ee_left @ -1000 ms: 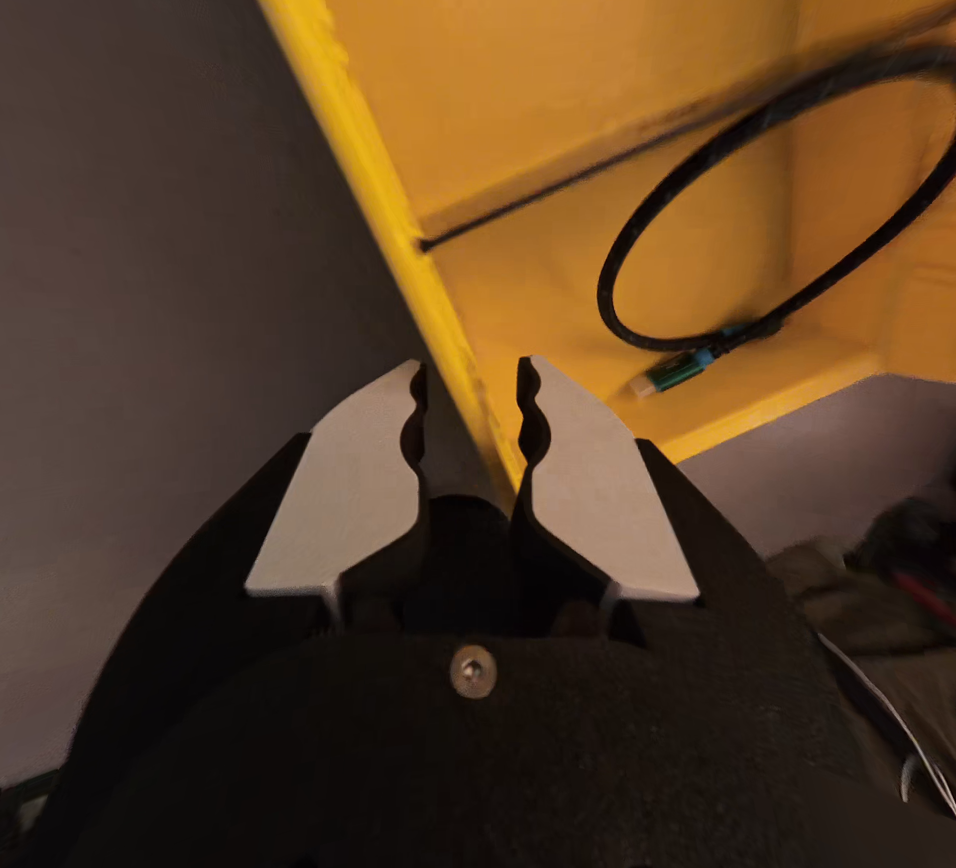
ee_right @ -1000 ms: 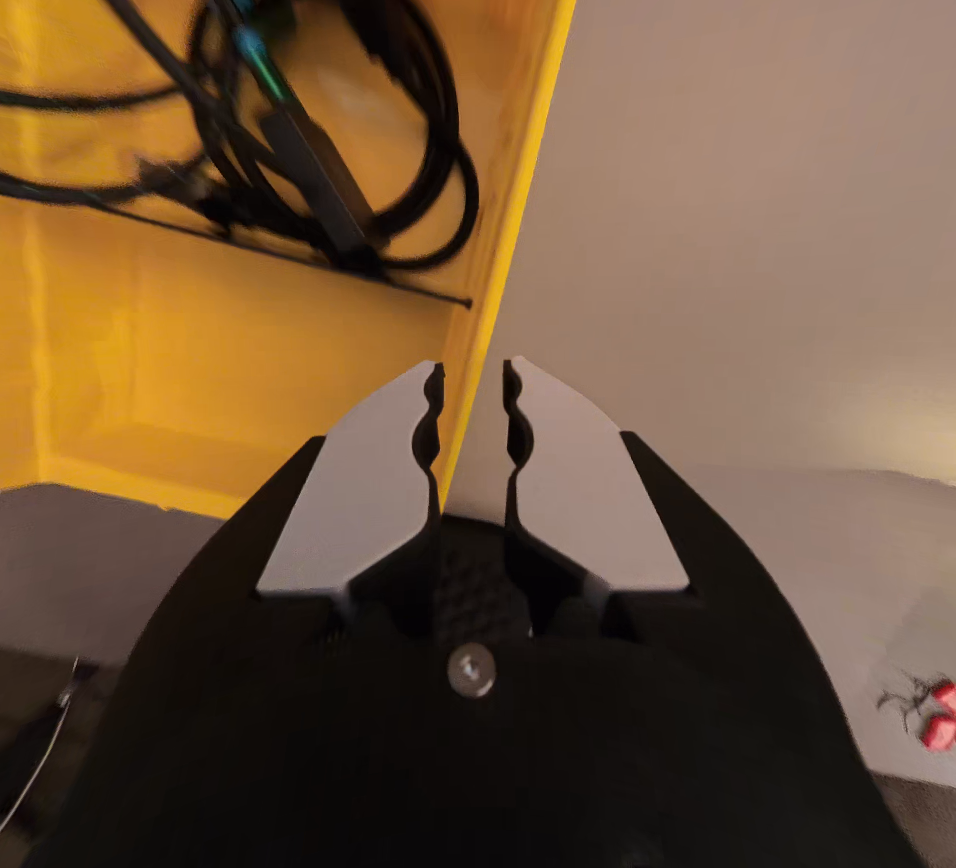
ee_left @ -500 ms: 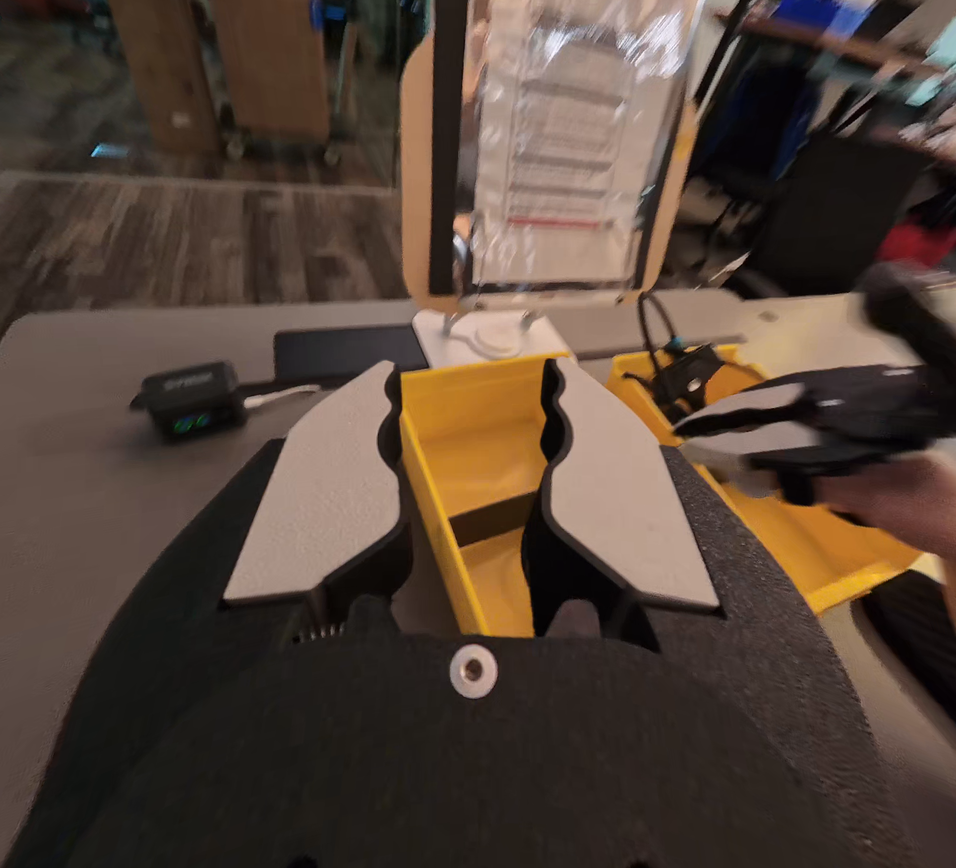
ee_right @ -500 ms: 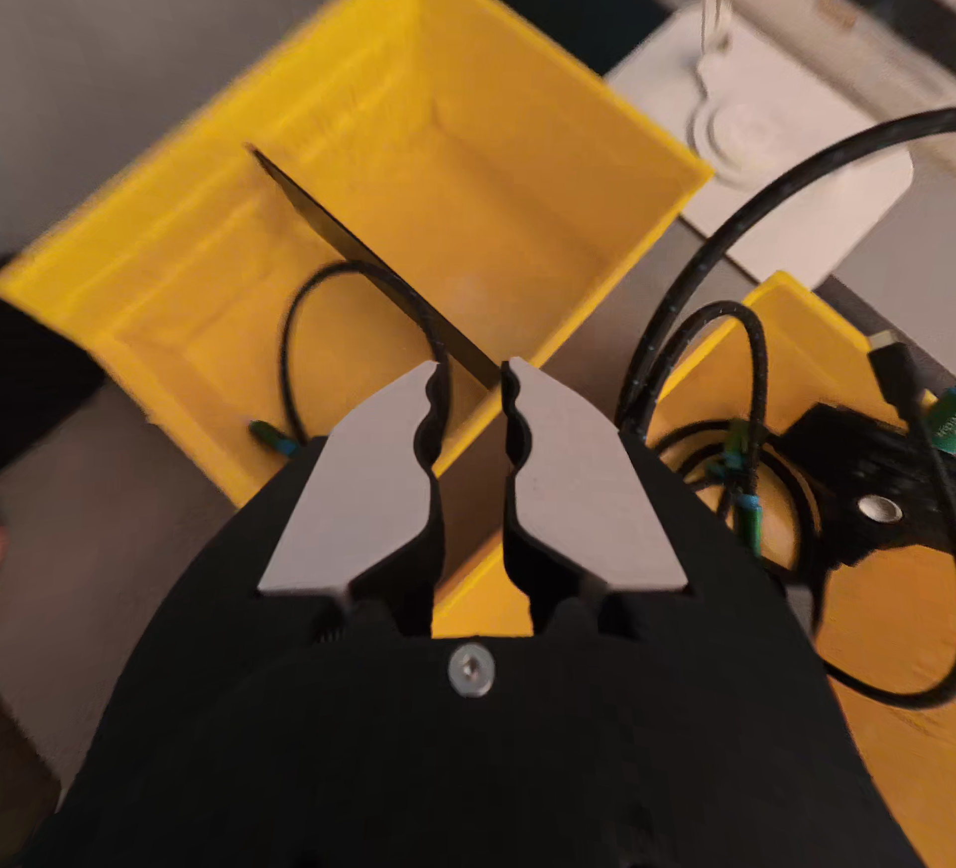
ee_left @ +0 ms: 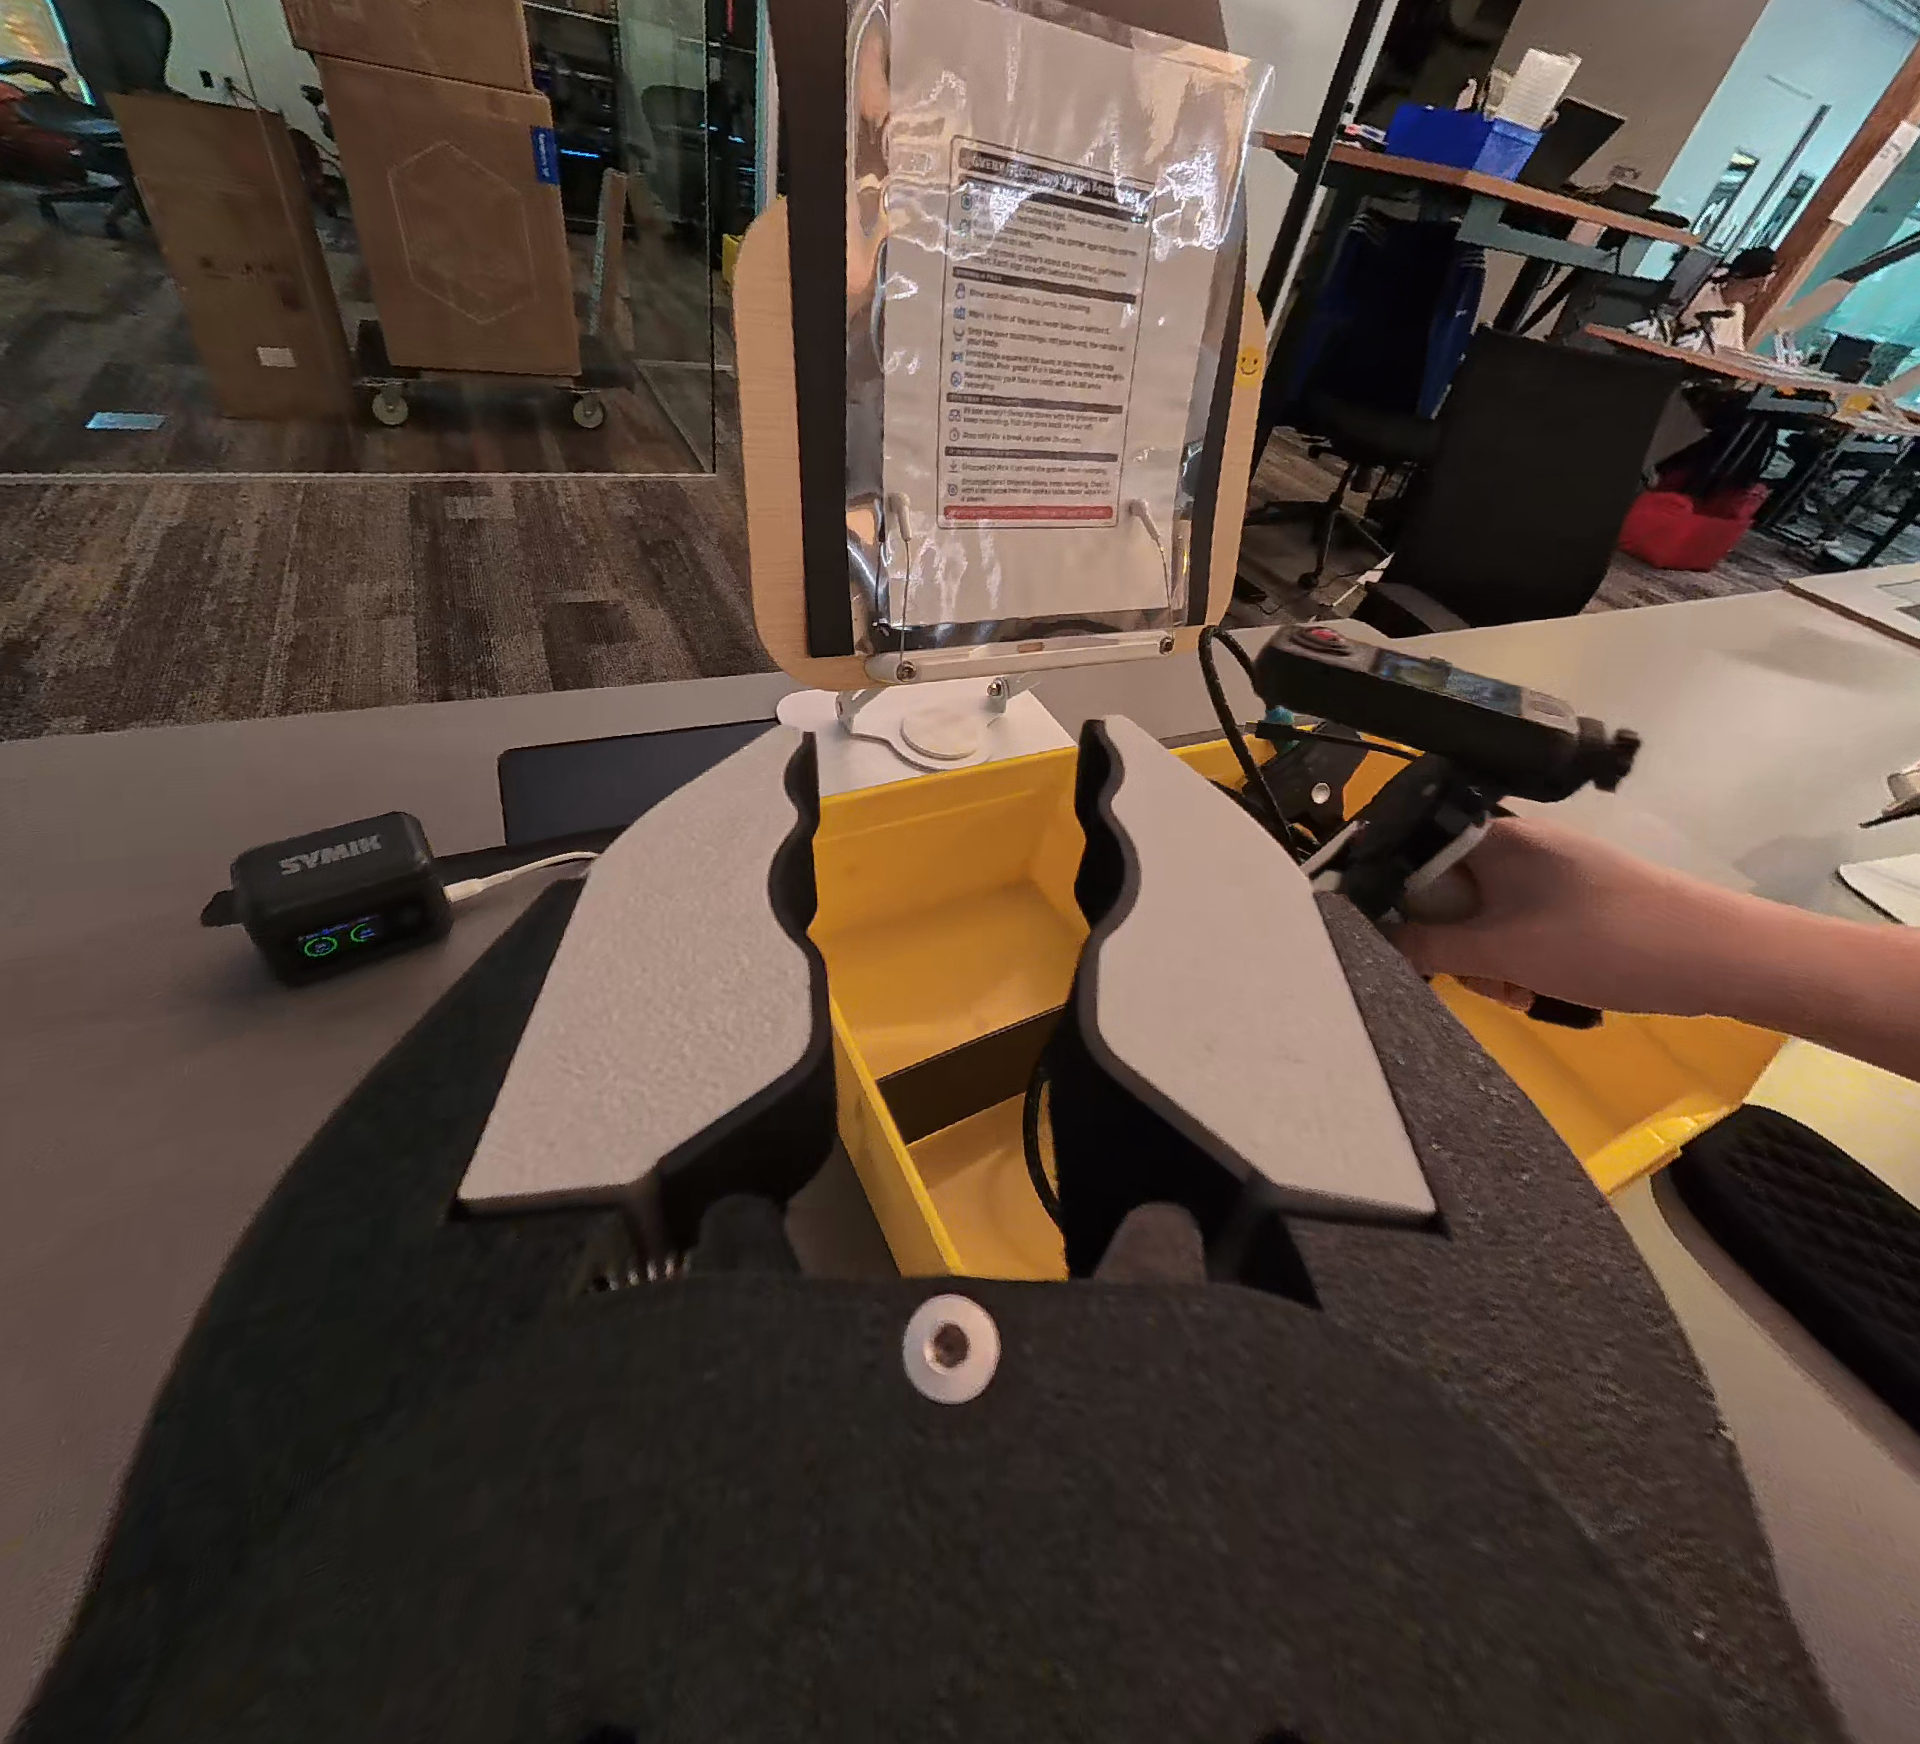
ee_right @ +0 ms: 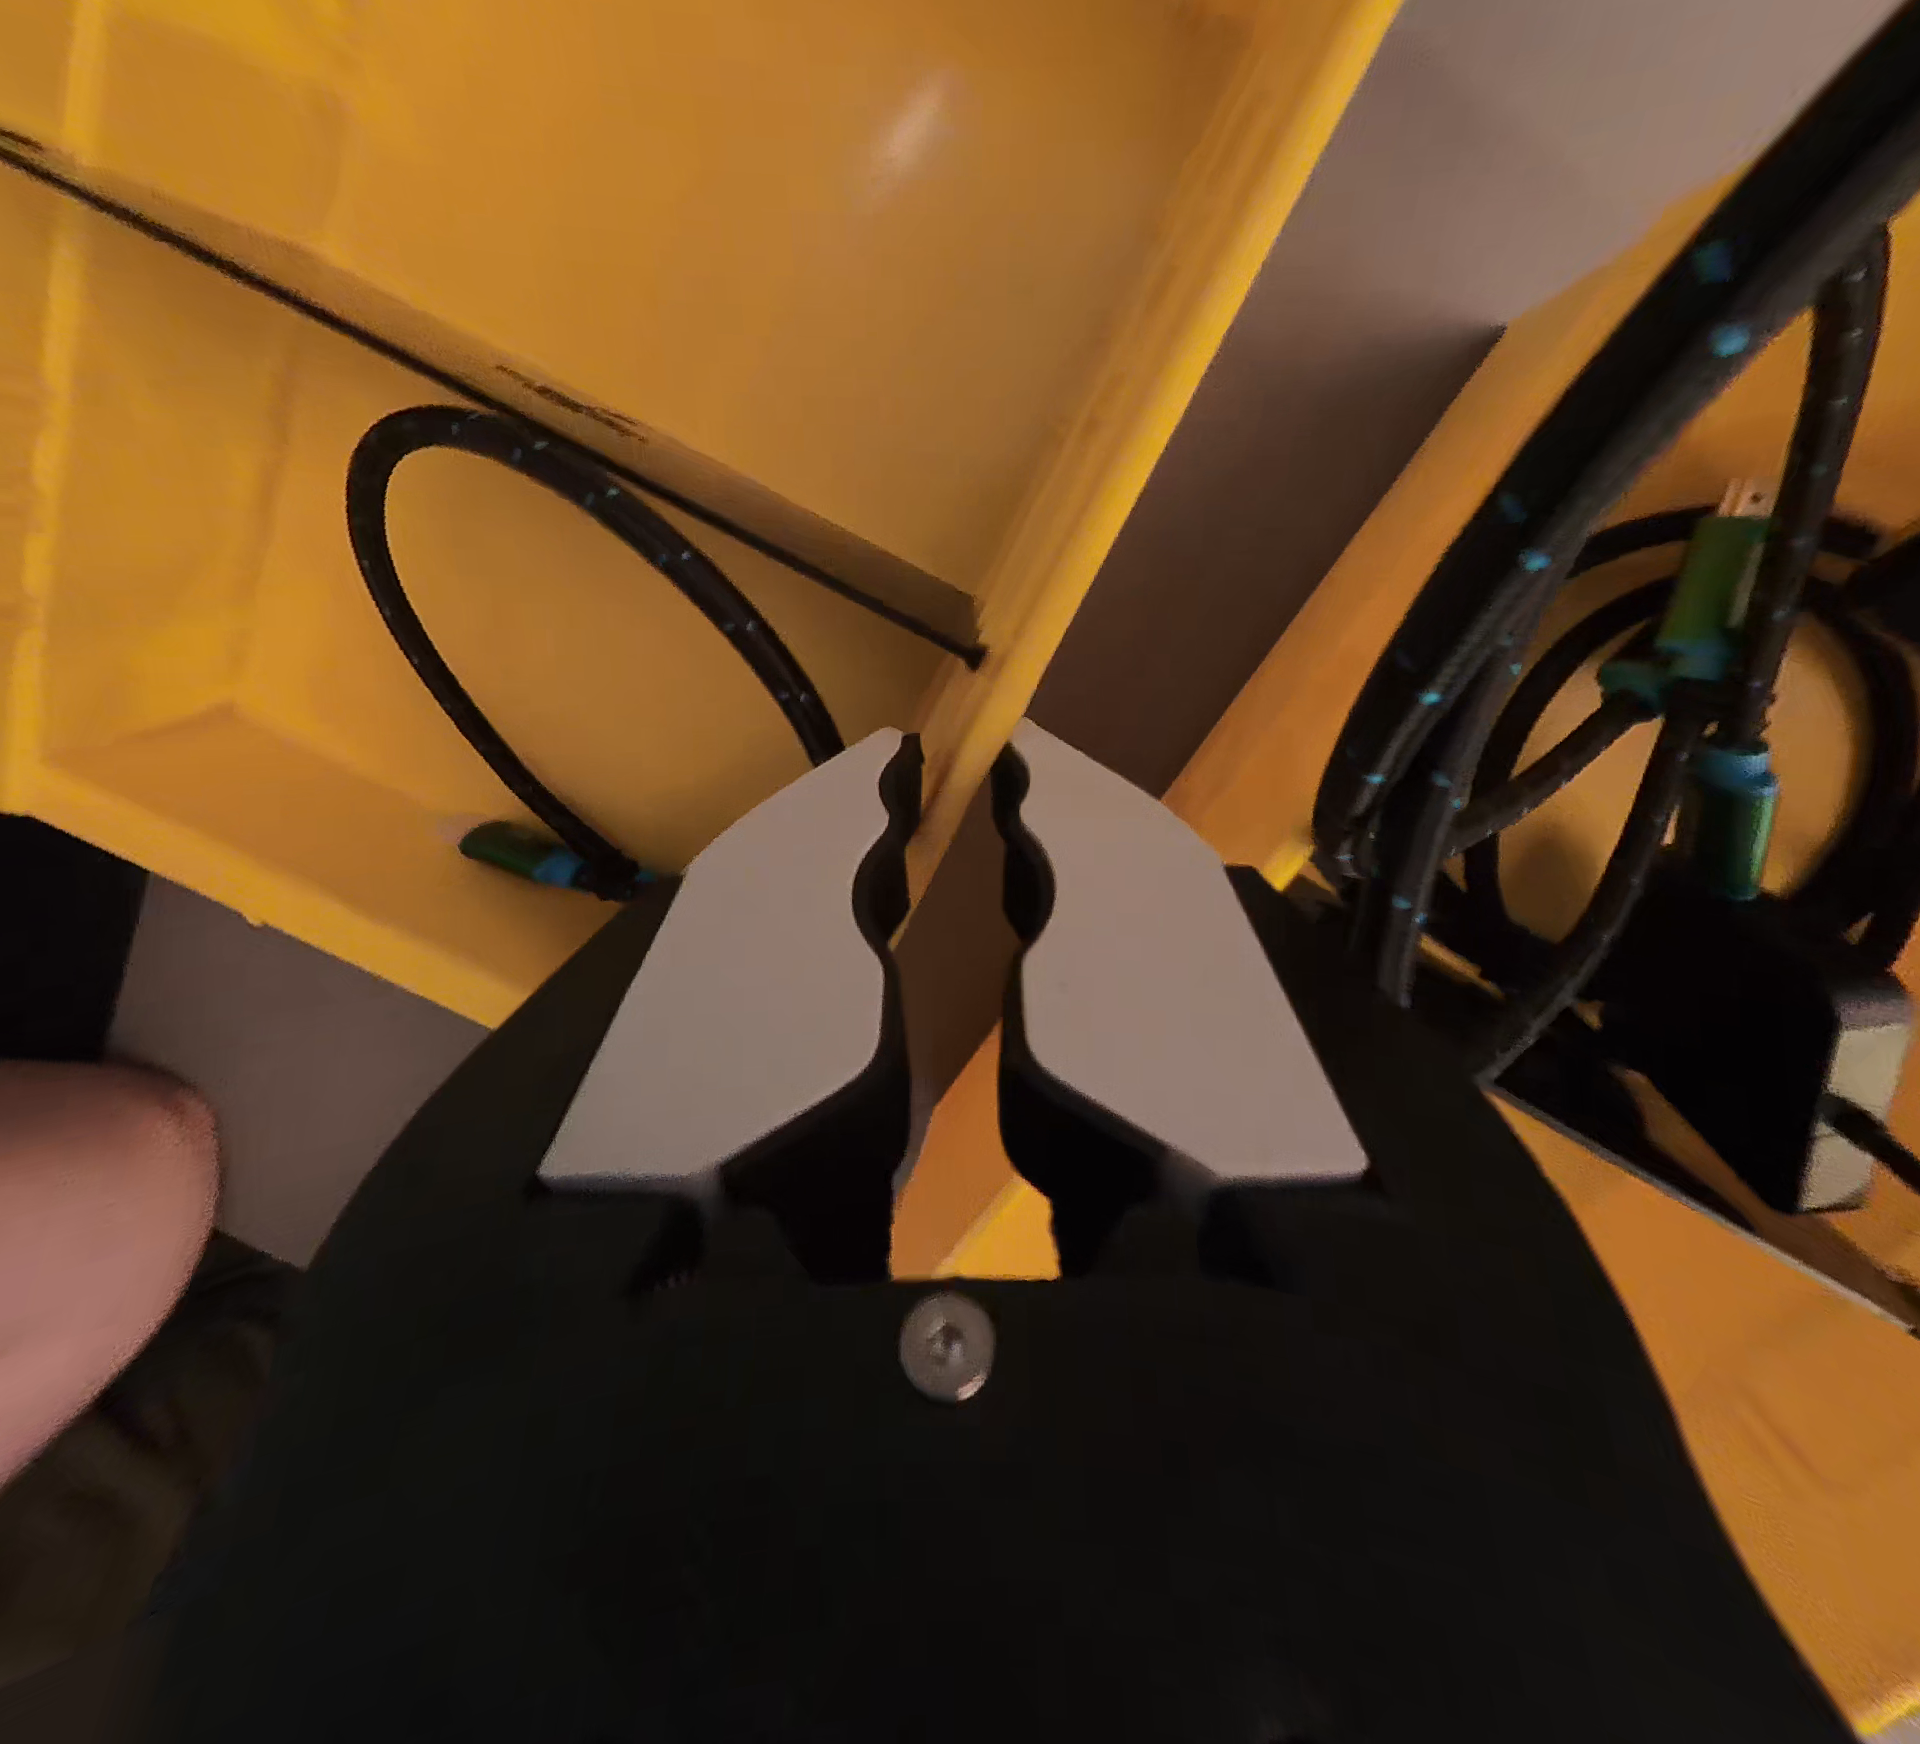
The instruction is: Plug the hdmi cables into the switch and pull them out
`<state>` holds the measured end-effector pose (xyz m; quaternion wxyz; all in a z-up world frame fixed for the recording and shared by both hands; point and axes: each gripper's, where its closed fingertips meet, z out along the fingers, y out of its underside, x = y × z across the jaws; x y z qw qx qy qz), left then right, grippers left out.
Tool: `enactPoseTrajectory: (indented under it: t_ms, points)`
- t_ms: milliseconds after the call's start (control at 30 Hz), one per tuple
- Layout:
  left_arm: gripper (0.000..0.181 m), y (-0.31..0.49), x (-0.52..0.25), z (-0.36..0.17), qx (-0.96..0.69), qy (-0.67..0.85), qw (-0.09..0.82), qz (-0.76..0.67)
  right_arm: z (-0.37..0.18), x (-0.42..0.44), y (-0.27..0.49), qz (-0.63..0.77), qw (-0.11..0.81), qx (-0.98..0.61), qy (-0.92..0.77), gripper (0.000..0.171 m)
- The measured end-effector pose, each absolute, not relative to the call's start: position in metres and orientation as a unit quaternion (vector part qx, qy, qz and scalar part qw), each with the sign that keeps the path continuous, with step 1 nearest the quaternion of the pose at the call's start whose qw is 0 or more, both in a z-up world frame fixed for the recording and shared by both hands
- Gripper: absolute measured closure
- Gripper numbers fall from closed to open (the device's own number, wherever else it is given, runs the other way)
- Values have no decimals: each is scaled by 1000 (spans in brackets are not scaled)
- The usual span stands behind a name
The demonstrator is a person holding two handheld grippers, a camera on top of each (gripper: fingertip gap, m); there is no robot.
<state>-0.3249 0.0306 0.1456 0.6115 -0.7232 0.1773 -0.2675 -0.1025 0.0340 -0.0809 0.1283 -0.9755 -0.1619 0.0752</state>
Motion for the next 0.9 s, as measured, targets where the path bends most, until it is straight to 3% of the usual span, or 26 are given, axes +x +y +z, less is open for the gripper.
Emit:
enactPoseTrajectory:
  t_ms: [500,700,900]
  points:
    - [135,18,-330,150,-720,178,614,-269,-101,-114,41,116,73,-989,-62,164]
    - [135,-2,-328,156,-713,188,605,-301,-75,-136,28,125,25,-985,-115,165]
    - [132,-33,-348,171,-699,158,630,-298,-17,-140,7,132,-6,-975,-179,165]
